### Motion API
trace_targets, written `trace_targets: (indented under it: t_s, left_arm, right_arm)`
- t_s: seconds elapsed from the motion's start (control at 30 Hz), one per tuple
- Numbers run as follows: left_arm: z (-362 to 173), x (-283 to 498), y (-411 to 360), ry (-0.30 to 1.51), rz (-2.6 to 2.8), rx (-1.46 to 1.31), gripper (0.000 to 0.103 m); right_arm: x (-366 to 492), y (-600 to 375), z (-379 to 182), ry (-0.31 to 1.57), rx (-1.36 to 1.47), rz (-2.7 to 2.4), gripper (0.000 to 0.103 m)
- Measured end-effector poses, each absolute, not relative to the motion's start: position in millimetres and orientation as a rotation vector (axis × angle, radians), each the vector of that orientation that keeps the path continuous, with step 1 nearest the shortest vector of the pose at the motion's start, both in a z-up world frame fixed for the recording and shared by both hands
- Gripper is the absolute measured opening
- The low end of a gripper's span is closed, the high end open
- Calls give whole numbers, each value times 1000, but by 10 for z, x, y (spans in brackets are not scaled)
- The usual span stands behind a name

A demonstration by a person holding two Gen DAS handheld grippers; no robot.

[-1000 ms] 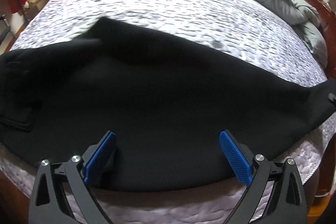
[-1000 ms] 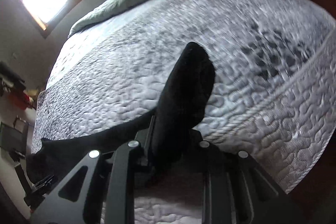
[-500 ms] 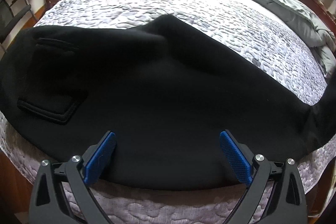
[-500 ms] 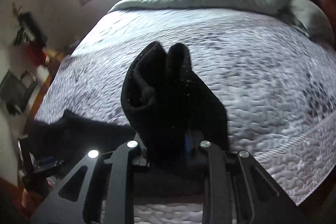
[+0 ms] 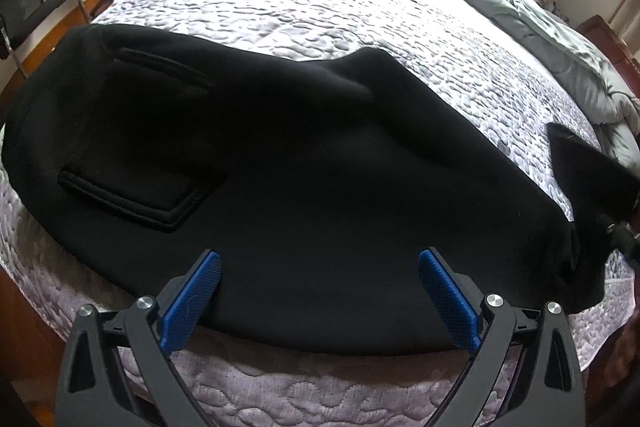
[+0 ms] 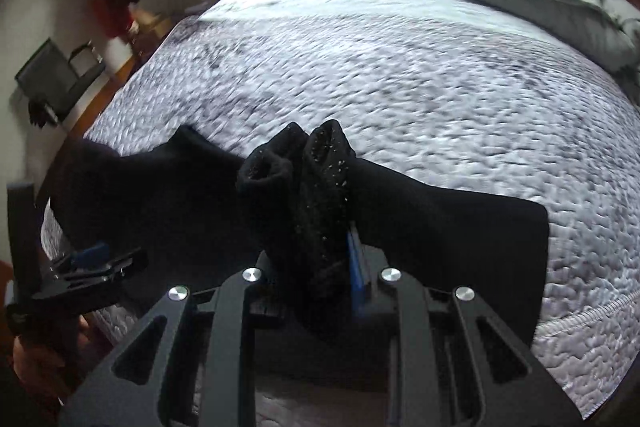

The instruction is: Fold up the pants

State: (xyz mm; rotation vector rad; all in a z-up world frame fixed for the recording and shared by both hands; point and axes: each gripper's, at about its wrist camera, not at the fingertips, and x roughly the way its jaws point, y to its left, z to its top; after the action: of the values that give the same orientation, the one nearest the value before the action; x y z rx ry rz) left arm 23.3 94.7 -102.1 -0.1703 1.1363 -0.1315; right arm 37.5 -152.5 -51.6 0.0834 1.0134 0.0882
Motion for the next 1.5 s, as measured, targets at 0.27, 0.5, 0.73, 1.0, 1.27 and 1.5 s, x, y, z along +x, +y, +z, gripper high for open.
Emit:
trace_targets:
  t_s: [0.27,0.5,0.73,1.0,1.27,1.5]
  left_arm:
    - [-992,241,1011,1142,-141,-206,99]
    - [-987,256,867,1182,-214,-241,99]
    - [-1080,251,497,1270,-337,-290,99]
    - [-1175,343,78,1300,-336,-190,99]
    - [-1165,393,-130,1289,-371,-197,66]
    - [-1171,367,-112,1267,-352,-203,13]
  right_arm:
    - [372,-1220,-952,1115,67,161,41]
    - [186,-1349,-962,1147,303,383,52]
    - [-204,-1970,-650,1043,413,272,54]
    - [-543,-2610,-603,991,481,104,55]
    - [-598,-2675,-700,998,494,86,56]
    - [-559,-2700,-744,996,506,88,58]
